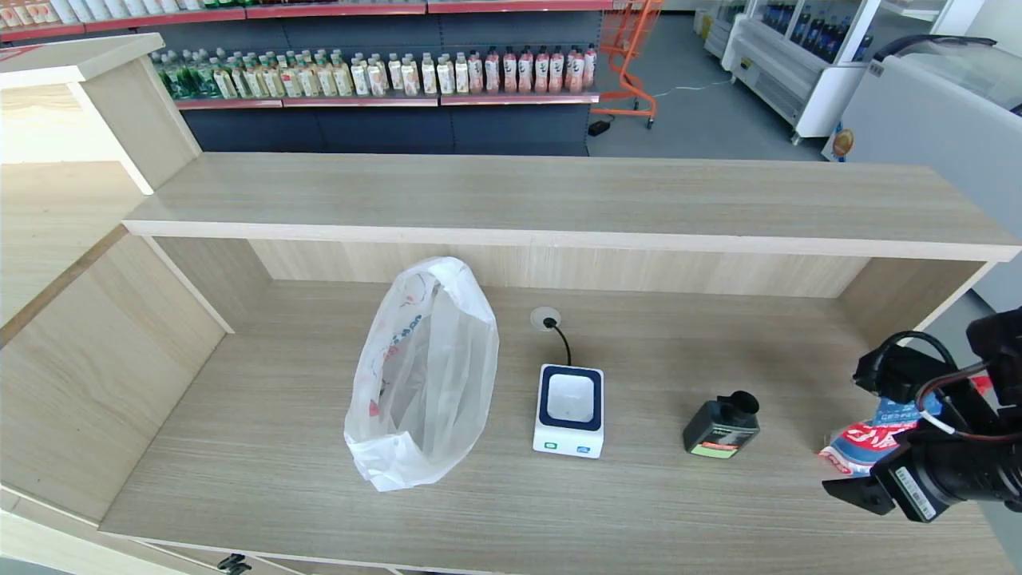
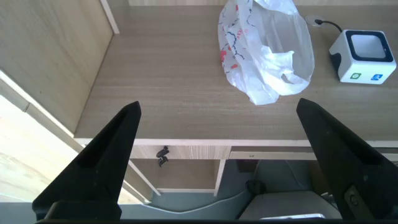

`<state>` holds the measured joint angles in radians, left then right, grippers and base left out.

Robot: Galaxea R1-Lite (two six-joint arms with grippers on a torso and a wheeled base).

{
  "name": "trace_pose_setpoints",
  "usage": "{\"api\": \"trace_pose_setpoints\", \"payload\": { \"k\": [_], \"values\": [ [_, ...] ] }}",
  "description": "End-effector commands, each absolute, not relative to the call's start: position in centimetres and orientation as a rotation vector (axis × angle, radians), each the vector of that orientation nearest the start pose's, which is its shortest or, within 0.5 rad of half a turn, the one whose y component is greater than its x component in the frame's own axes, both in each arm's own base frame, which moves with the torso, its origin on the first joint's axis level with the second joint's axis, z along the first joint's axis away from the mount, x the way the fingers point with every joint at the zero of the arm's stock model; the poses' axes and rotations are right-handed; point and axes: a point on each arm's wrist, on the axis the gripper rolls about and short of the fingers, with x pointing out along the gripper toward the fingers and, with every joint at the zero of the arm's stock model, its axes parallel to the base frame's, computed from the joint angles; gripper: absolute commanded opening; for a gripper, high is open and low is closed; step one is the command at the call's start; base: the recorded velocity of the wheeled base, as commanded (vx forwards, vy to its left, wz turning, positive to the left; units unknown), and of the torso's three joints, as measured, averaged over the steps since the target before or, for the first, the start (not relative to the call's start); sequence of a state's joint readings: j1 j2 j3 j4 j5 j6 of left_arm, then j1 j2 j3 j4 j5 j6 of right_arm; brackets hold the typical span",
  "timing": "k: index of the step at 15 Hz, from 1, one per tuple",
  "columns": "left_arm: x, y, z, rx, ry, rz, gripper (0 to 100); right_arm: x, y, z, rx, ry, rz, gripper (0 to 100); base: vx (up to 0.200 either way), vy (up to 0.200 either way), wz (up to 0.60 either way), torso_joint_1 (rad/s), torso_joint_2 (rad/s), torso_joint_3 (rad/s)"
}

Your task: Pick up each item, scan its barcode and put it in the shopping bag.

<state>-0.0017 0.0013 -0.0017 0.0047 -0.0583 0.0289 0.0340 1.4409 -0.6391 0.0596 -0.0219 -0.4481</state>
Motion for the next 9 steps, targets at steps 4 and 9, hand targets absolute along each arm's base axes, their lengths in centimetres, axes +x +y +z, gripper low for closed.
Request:
{"api": "trace_pose_setpoints", "payload": {
  "k": [4, 9],
  "values": [
    [-2.3, -0.1, 7.5, 0.029, 0.004, -0.061, 100, 25.2, 1.4, 10.8, -0.462, 0.864, 0.256, 100, 0.0, 0.0, 0.0, 0.0, 0.0, 0.0],
    [-2.3, -0.1, 7.5, 0.029, 0.004, -0.06, 100, 28.0, 3.6, 9.0, -0.478, 0.752, 0.384, 100, 0.0, 0.0, 0.0, 0.0, 0.0, 0.0]
  ]
}}
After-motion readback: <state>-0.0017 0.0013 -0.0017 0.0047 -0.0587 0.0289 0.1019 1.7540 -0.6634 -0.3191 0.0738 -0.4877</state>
